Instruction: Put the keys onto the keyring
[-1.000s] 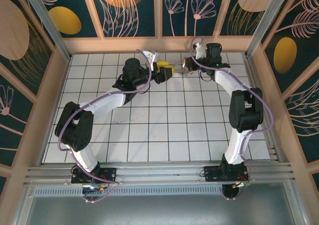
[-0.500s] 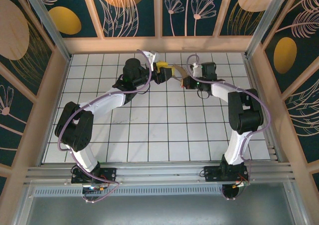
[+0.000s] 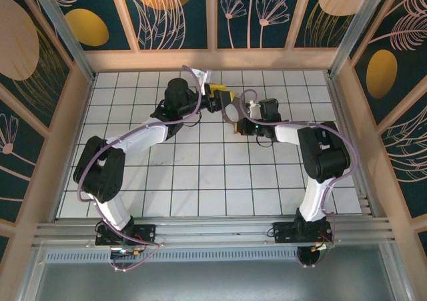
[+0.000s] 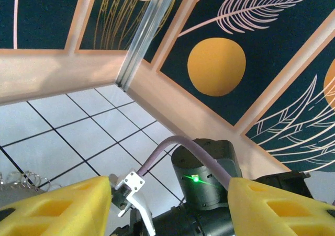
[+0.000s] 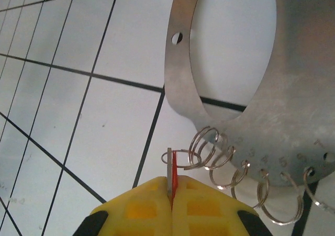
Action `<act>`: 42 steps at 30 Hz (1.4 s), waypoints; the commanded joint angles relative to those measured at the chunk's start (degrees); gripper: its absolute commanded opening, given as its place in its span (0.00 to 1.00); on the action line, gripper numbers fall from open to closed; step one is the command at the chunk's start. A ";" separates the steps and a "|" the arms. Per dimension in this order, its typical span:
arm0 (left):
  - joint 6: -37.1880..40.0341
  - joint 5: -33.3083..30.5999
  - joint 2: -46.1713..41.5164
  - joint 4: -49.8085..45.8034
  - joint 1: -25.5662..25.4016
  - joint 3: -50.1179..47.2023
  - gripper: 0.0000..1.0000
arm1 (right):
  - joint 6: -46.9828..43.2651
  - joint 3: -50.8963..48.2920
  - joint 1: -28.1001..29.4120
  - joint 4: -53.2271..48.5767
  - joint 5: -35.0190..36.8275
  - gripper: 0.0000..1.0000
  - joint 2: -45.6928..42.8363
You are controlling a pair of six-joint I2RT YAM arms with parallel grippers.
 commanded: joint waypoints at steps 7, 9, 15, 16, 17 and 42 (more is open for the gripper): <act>-2.76 2.37 -1.11 2.64 0.26 -0.91 0.61 | 2.56 -3.91 5.58 2.63 -3.82 0.27 -3.22; -3.27 2.85 -0.96 3.01 0.26 -1.06 0.62 | 2.59 -4.81 6.11 2.44 -6.38 0.40 -5.25; -5.55 2.39 -1.70 7.34 0.29 -4.40 0.64 | 4.23 -9.26 2.86 3.46 -9.15 0.63 -14.91; -5.81 1.97 -1.70 8.28 0.26 -5.34 0.68 | 4.37 -9.70 2.03 3.07 -9.01 0.67 -16.70; -6.09 1.55 -3.66 9.29 0.30 -6.28 0.70 | 4.41 -10.07 1.35 2.68 -8.90 0.70 -18.13; 19.88 -56.32 -26.68 22.84 2.37 -40.53 0.99 | 4.76 -21.87 -12.07 13.72 38.15 0.99 -35.93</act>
